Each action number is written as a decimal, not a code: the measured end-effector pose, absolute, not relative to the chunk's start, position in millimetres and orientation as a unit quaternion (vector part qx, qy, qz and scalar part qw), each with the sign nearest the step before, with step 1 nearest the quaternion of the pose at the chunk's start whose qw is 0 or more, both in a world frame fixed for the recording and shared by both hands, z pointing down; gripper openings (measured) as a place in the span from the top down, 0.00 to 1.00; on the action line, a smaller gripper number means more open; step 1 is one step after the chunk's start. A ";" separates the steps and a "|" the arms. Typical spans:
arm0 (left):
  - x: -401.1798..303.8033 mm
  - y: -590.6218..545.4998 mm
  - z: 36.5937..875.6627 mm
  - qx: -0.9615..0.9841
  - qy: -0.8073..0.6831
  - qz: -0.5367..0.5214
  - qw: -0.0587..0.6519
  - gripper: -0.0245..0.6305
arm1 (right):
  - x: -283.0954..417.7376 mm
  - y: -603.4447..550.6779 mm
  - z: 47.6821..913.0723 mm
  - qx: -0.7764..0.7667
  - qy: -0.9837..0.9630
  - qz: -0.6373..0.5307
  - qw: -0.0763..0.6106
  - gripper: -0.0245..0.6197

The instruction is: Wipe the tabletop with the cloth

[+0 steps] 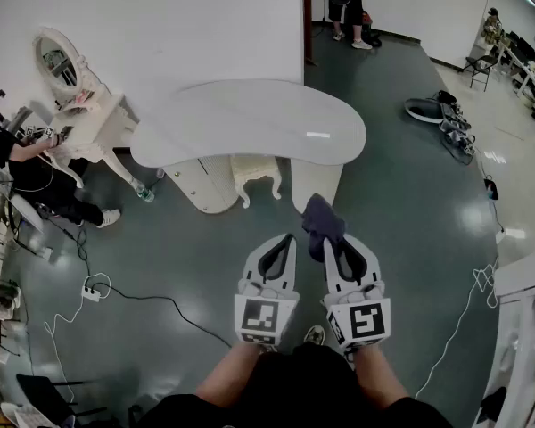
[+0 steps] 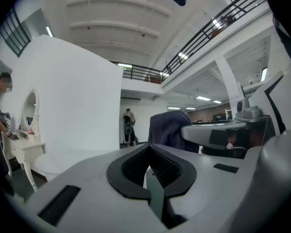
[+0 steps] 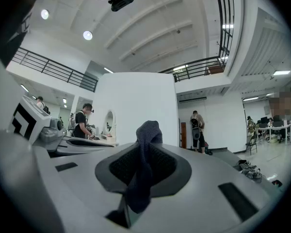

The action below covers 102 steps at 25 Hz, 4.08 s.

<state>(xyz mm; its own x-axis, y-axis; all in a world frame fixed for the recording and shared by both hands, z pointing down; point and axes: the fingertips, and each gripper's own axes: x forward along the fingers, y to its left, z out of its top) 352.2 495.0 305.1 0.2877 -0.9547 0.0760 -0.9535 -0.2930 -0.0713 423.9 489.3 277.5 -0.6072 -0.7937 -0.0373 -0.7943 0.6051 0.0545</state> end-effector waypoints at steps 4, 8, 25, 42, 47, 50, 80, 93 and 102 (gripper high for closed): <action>365.9 486.2 310.4 -0.802 0.594 -0.056 0.000 0.95 | 437.0 478.6 282.0 -0.441 0.897 0.028 0.009 0.88; 374.5 480.7 322.9 -0.797 0.601 -0.062 -0.015 0.95 | 447.5 471.0 297.1 -0.434 0.901 0.007 0.009 0.88; 337.3 316.3 391.0 -0.829 0.547 -0.092 -0.069 0.95 | 419.1 314.6 365.4 -0.470 0.880 -0.032 -0.069 0.88; 282.1 162.5 405.4 -0.877 0.458 -0.109 -0.098 0.95 | 388.3 146.5 404.7 -0.526 0.832 -0.134 -0.113 0.88; 290.3 118.7 421.0 -0.877 0.450 -0.128 -0.106 0.95 | 401.7 90.6 434.6 -0.521 0.828 -0.157 -0.137 0.88; 291.3 76.2 429.8 -0.881 0.437 -0.153 -0.098 0.95 | 405.5 40.1 453.3 -0.520 0.824 -0.157 -0.162 0.88; 310.9 -91.2 492.3 -0.866 0.402 -0.232 -0.188 0.95 | 484.6 -151.4 627.1 -0.371 0.782 -0.192 -0.463 0.89; 267.7 -70.4 499.3 -0.863 0.407 -0.213 -0.209 0.95 | 434.9 -87.9 628.3 -0.436 0.760 -0.222 -0.427 0.89; 225.8 -40.1 501.9 -0.862 0.412 -0.203 -0.216 0.95 | 387.4 -46.2 628.0 -0.470 0.750 -0.287 -0.367 0.89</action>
